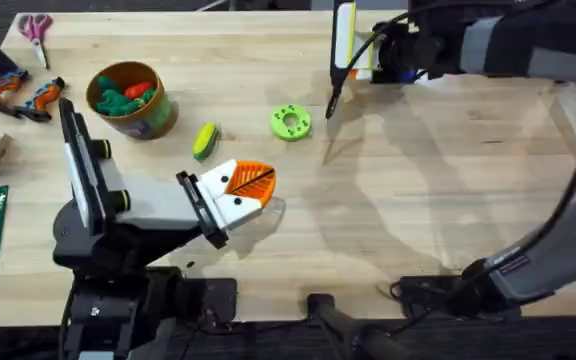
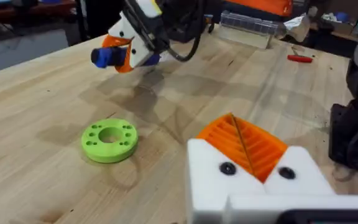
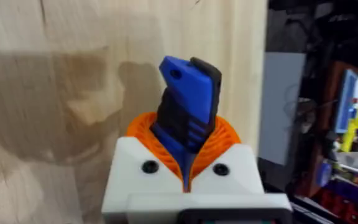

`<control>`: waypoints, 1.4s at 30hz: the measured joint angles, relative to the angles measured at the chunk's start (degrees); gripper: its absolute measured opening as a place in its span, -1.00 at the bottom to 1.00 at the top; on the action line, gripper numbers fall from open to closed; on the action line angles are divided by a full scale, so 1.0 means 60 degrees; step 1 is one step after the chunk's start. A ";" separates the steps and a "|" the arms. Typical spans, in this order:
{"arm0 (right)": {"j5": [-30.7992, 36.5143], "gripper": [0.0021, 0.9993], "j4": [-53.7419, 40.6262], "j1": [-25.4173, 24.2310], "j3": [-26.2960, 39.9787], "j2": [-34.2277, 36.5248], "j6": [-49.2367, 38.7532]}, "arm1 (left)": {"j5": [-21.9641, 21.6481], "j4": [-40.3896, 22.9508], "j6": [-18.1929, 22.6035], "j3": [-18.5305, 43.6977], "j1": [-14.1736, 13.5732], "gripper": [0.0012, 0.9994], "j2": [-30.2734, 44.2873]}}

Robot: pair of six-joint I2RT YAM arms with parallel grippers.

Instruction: Pick up the gripper from the table and insert it into the empty holder that is missing its gripper. Then pick up a screw, insert it into the mounting hole, and use the screwdriver to tighten it. Finally, clean up the table by picking up the vegetable and placing it into the bucket.

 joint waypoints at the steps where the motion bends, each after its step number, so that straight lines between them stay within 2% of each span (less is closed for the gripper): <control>1: 0.0000 -0.95 0.0007 -0.0016 0.0000 0.0121 -0.0009 | 0.0000 0.0000 0.0000 0.0000 0.0000 -0.98 -0.0001; 10: 0.0007 -0.92 0.0091 0.0018 0.0120 0.0690 -0.0243 | 0.0000 -0.0001 0.0000 0.0000 0.0000 -0.98 0.0000; 13: 0.0016 -0.47 0.0069 0.0018 0.0131 0.0721 -0.0271 | 0.0000 0.0000 0.0000 0.0000 0.0000 -0.98 -0.0002; 17: 0.0025 -0.19 0.0051 0.0018 0.0131 0.0753 -0.0260 | -0.0001 0.0000 0.0000 0.0000 0.0000 -0.98 -0.0002; 18: 0.0025 -0.06 0.0065 0.0018 0.0133 0.0756 -0.0239 | -0.0002 0.0000 0.0000 0.0000 0.0000 -0.98 -0.0001; 20: 0.0029 0.34 0.0149 0.0022 0.0189 0.0756 -0.0174 | -0.0004 0.0000 0.0000 0.0000 0.0000 -0.98 -0.0003; 22: 0.0039 0.89 0.0261 0.0021 0.0315 0.0756 -0.0059 | -0.0004 0.0000 0.0000 0.0000 0.0000 -0.98 -0.0003; 24: 0.0067 0.97 0.0239 0.0056 0.0364 0.0749 0.0208 | -0.0004 0.0000 0.0000 0.0000 0.0000 -0.98 0.0000; 30: 0.0386 0.98 0.0153 0.0400 0.0361 0.0719 0.1772 | -0.0004 0.0000 0.0000 0.0000 0.0000 -0.98 0.0000; 31: 0.0437 0.98 0.0019 0.0658 0.0353 0.0525 0.3249 | -0.0011 0.0004 0.0066 0.0000 0.0000 -0.64 -0.0003; 32: 0.0454 0.99 -0.0010 0.0732 0.0353 0.0391 0.3763 | -0.0014 0.0001 0.0056 0.0000 0.0000 -0.41 -0.0003; 34: 0.0464 0.99 -0.0102 0.0888 0.0352 -0.0007 0.4843 | -0.0012 0.0004 0.0065 0.0000 0.0000 -0.17 -0.0002; 36: 0.0464 0.99 -0.0315 0.1005 0.0352 -0.0467 0.5907 | -0.0015 0.0004 0.0068 0.0000 0.0000 0.16 -0.0001; 39: 0.0461 0.99 -0.1029 0.1127 0.0353 -0.1125 0.7487 | -0.0012 0.0000 0.0052 0.0000 0.0000 0.90 -0.0002; 42: 0.0463 0.99 -0.2024 0.1205 0.0353 -0.1592 0.8965 | -0.0015 0.0004 0.0069 0.0000 0.0000 0.97 0.0000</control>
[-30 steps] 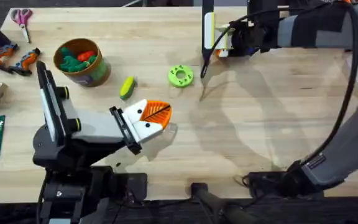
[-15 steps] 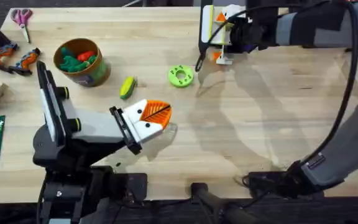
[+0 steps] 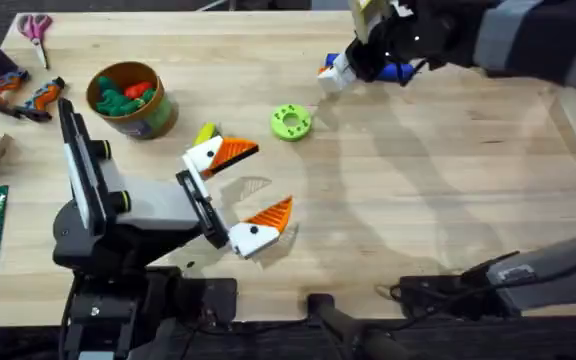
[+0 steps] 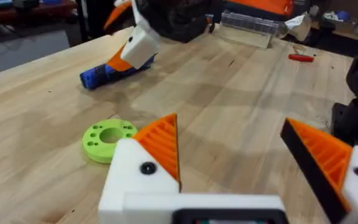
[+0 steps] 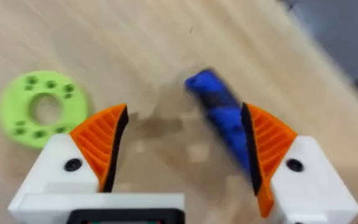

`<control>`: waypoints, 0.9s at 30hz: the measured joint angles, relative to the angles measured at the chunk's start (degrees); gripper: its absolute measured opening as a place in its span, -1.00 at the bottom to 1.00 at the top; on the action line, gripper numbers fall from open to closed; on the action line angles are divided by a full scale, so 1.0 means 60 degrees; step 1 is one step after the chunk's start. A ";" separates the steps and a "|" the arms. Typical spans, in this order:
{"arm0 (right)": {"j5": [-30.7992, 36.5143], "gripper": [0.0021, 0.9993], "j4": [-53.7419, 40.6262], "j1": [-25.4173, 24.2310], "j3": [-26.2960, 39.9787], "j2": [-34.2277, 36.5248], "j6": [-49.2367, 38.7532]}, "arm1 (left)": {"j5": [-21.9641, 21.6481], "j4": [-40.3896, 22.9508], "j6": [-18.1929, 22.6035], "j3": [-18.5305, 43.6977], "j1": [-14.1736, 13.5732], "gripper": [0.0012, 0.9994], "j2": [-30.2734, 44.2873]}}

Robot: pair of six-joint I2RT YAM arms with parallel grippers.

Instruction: Pick up the gripper from the table and insert it into the empty holder that is missing its gripper. Then pick up a screw, insert it into the mounting hole, and use the screwdriver to tighten it. Finally, clean up the table by picking up the vegetable and placing it into the bucket.

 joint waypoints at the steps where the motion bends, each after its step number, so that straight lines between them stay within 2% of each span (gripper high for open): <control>1: -0.0003 0.99 -0.0386 0.0018 0.0000 -0.0142 0.0530 | 0.0000 -0.0002 0.0000 0.0000 0.0000 0.97 -0.0004; 7: -0.0001 0.99 -0.2912 0.0022 0.0000 -0.1075 0.3259 | -0.0066 0.0033 0.0004 0.0000 0.0000 0.97 -0.0001; 10: 0.0003 0.99 -0.4038 0.0023 0.0000 -0.1585 0.4029 | -0.0377 0.0143 -0.0061 0.0000 0.0000 0.97 0.0000; 17: -0.0001 0.99 -0.5650 -0.0047 0.0000 -0.2726 0.4723 | -0.1399 0.0053 -0.1163 0.0085 0.0000 0.97 -0.0001; 20: -0.0001 0.99 -0.6164 -0.0222 0.0000 -0.3353 0.4827 | -0.1840 -0.1074 -0.1336 0.0664 0.0000 0.97 0.0000; 22: -0.0001 0.99 -0.6503 -0.0373 0.0007 -0.3793 0.4870 | -0.2216 -0.2196 -0.1305 0.1325 0.0002 0.97 0.0000; 27: -0.0001 0.99 -0.7666 -0.0700 0.0154 -0.5008 0.5106 | -0.2815 -0.4332 -0.0927 0.3158 0.0000 0.97 0.0363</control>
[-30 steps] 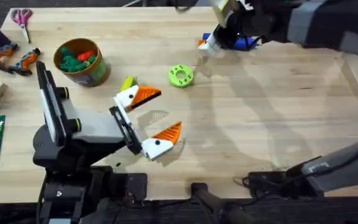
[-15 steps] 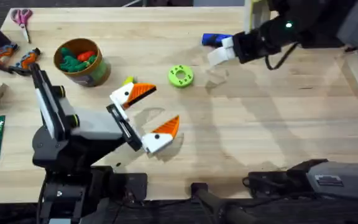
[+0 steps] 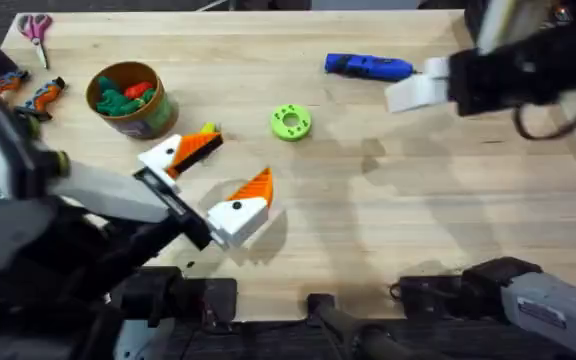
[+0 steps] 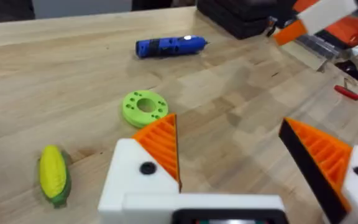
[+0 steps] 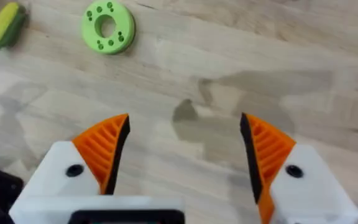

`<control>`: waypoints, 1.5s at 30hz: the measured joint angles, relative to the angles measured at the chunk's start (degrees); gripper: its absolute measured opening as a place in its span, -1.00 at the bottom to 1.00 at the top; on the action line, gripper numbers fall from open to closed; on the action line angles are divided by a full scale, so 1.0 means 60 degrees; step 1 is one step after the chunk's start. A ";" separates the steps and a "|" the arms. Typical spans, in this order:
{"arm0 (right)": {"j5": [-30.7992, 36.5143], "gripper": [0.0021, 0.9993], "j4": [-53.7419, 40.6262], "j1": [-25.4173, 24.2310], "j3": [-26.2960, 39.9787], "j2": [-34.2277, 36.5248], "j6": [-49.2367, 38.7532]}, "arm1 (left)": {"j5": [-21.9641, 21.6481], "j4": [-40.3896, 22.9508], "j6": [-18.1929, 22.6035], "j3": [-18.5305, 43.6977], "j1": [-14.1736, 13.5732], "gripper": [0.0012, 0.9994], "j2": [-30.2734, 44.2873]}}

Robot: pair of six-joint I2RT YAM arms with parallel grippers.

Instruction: Pick up the gripper from the table and insert it into the empty holder that is missing its gripper. Then pick up a screw, insert it into the mounting hole, and use the screwdriver to tighten it. Finally, clean up the table by picking up the vegetable and placing it into the bucket.

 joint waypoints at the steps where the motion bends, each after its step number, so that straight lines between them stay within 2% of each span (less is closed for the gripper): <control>1: 0.0000 0.99 -0.0240 -0.0052 0.0043 -0.0242 0.0049 | -0.0118 -0.0394 0.0109 0.0413 0.0000 0.97 0.0255; 6: 0.0000 0.99 -0.1131 -0.0376 0.0217 -0.1195 0.0132 | -0.0738 -0.2290 0.0892 0.2506 0.0000 0.97 0.1896; 7: 0.0000 0.99 -0.1447 -0.0680 0.0423 -0.1531 0.0187 | -0.1246 -0.3548 0.1562 0.4013 0.0000 0.97 0.3158; 13: 0.0079 0.99 -0.1852 -0.1231 0.1098 -0.1600 -0.0475 | -0.2446 -0.6110 0.2742 0.6686 0.0000 0.97 0.5906; 18: 0.1034 0.99 -0.2043 -0.1303 0.1230 -0.1439 -0.1244 | -0.3584 -0.6970 0.3091 0.8033 0.0000 0.97 0.7747; 24: 0.1701 0.99 -0.2174 -0.1317 0.1230 -0.1314 -0.1675 | -0.4091 -0.7052 0.3105 0.8284 0.0000 0.97 0.8813; 32: 0.1821 0.99 -0.2183 -0.1317 0.1230 -0.1314 -0.1817 | -0.4325 -0.7014 0.3240 0.8284 0.0000 0.98 1.0112; 36: 0.1821 0.99 -0.2185 -0.1317 0.1230 -0.1315 -0.1817 | -0.5103 -0.6935 0.3263 0.8284 0.0000 0.97 1.1141; 40: 0.1821 0.99 -0.2182 -0.1317 0.1230 -0.1318 -0.1817 | -0.5649 -0.6362 0.3295 0.8284 0.0000 0.97 1.2002; 45: 0.1821 0.99 -0.2185 -0.1317 0.1230 -0.1316 -0.1820 | -0.5891 -0.5362 0.3391 0.8056 0.0000 0.97 1.2761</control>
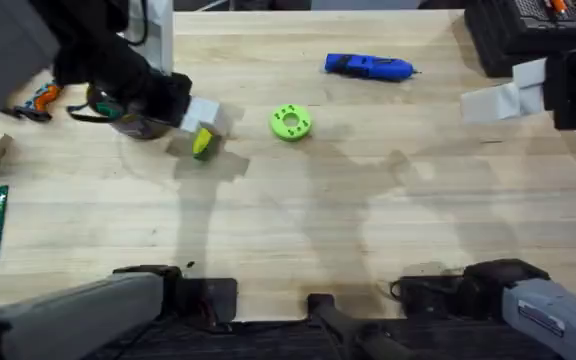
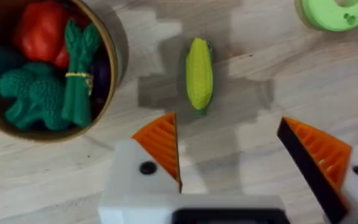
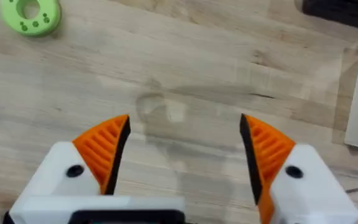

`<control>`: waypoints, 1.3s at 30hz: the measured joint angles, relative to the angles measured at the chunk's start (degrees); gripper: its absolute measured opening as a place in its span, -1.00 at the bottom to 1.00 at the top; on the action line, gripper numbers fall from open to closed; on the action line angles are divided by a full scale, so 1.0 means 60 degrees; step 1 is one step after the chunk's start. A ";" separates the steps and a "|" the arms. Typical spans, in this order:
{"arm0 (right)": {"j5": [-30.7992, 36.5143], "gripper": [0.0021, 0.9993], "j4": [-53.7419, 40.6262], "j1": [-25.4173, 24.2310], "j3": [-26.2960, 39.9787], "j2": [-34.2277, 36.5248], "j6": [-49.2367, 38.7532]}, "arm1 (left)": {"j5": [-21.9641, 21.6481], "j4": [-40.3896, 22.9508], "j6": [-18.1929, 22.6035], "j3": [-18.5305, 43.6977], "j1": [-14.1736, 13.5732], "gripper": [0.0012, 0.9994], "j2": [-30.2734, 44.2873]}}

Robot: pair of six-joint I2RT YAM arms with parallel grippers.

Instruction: Pick up the gripper from the table and insert it into the empty holder that is missing its gripper. Then pick up a screw, insert it into the mounting hole, and use the screwdriver to tighten it. Finally, clean up the table by picking up the vegetable and placing it into the bucket.

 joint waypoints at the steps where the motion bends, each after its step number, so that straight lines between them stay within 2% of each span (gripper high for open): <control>1: 0.0000 0.99 0.0001 0.0000 0.0000 -0.0001 0.0000 | -0.0028 0.0163 0.0030 -0.0103 0.0000 0.97 0.0134; 5: 0.0000 0.99 0.0000 0.0000 0.0000 -0.0002 0.0000 | -0.0062 0.0717 0.0060 -0.0421 0.0000 0.97 0.0896; 15: 0.0000 0.99 0.0000 0.0000 0.0000 0.0002 0.0000 | -0.0077 0.2010 0.0089 -0.0439 0.0000 0.99 0.3037; 20: 0.0000 0.99 0.0000 0.0000 0.0000 -0.0001 0.0000 | -0.0429 0.2223 0.0115 -0.0439 -0.0068 0.86 0.3651; 23: 0.0000 0.99 0.0000 0.0000 0.0000 0.0000 0.0000 | -0.0740 0.2280 0.0108 -0.0435 -0.0128 0.62 0.3674; 25: 0.0000 0.99 0.0000 0.0000 0.0000 -0.0001 0.0000 | -0.0810 0.2291 0.0075 -0.0435 -0.0165 0.31 0.3692; 26: 0.0000 0.99 0.0000 0.0000 0.0000 0.0002 0.0000 | -0.0814 0.2284 0.0061 -0.0435 -0.0186 0.09 0.3690; 29: 0.0002 0.99 -0.0001 0.0000 0.0000 -0.0001 0.0000 | -0.0851 0.2289 0.0056 -0.0399 -0.0236 -0.82 0.3652; 30: 0.0000 0.99 -0.0004 0.0000 0.0000 -0.0001 0.0000 | -0.0878 0.2294 0.0076 -0.0399 -0.0240 -0.94 0.3647; 36: 0.0000 0.99 -0.0002 0.0000 0.0000 0.0002 0.0000 | -0.0850 0.2213 0.0043 -0.0391 -0.0242 -0.95 0.3655; 39: 0.0000 0.99 0.0000 0.0000 0.0000 -0.0002 0.0000 | -0.0717 0.1726 0.0002 -0.0343 -0.0275 -0.95 0.3652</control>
